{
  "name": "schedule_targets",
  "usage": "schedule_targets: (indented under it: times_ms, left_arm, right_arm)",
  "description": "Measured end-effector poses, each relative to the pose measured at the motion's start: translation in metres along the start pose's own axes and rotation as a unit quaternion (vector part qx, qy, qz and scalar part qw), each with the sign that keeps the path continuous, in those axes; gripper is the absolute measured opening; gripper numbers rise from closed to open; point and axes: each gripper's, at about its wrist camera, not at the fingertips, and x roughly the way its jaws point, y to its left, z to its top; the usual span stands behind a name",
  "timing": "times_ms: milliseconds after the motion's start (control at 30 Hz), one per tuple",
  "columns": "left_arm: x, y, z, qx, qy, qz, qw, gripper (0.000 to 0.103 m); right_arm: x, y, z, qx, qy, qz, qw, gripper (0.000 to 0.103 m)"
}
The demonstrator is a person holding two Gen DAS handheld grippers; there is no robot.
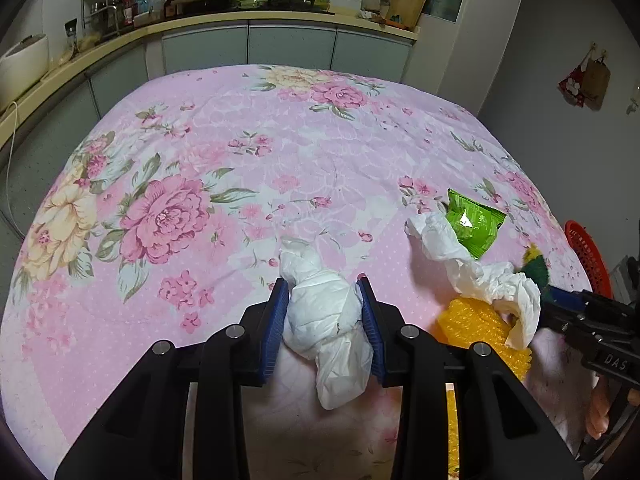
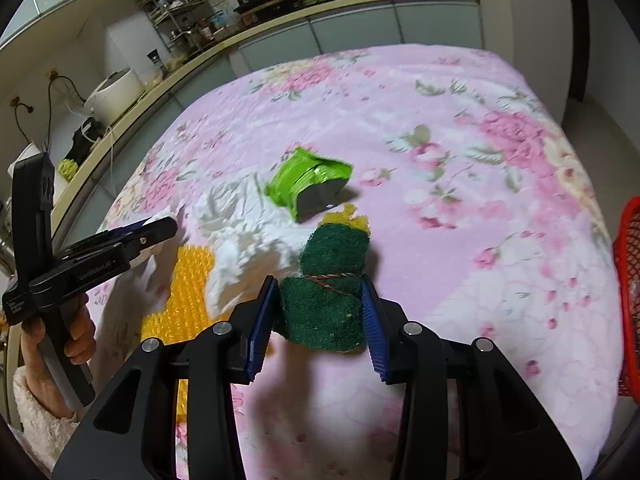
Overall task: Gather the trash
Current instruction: 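Grasp the white tissue with the left tool while the right tool grasps the green sponge, then carry the white tissue and green sponge in both tools over the wastebasket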
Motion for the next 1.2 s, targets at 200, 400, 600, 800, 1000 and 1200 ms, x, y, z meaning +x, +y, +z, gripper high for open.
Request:
schedule_targets:
  times_ms: [200, 400, 600, 800, 1000, 1200]
  left_arm:
    - [-0.007, -0.003, 0.005, -0.003, -0.012, 0.003, 0.9999, 0.034]
    - [-0.021, -0.009, 0.014, -0.004, -0.040, 0.014, 0.9991, 0.034]
    - [-0.041, -0.020, 0.025, 0.000, -0.080, 0.024, 0.9965, 0.034]
    - [-0.053, -0.037, 0.037, 0.011, -0.104, 0.022, 0.9943, 0.034]
    - [-0.054, -0.058, 0.046, 0.032, -0.110, 0.014, 0.9934, 0.034]
    - [-0.058, -0.085, 0.057, 0.050, -0.123, 0.000, 0.9912, 0.034]
  right_arm:
    - [-0.015, -0.018, 0.005, 0.025, -0.022, -0.018, 0.999, 0.040]
    - [-0.032, -0.025, 0.011, 0.031, -0.052, -0.037, 0.997, 0.040]
    - [-0.056, -0.021, 0.018, 0.016, -0.097, -0.063, 0.993, 0.040]
    - [-0.078, -0.018, 0.024, 0.006, -0.133, -0.077, 0.988, 0.040]
    - [-0.094, -0.027, 0.027, 0.017, -0.152, -0.086, 0.984, 0.040]
    - [-0.116, -0.041, 0.028, 0.033, -0.175, -0.097, 0.979, 0.040]
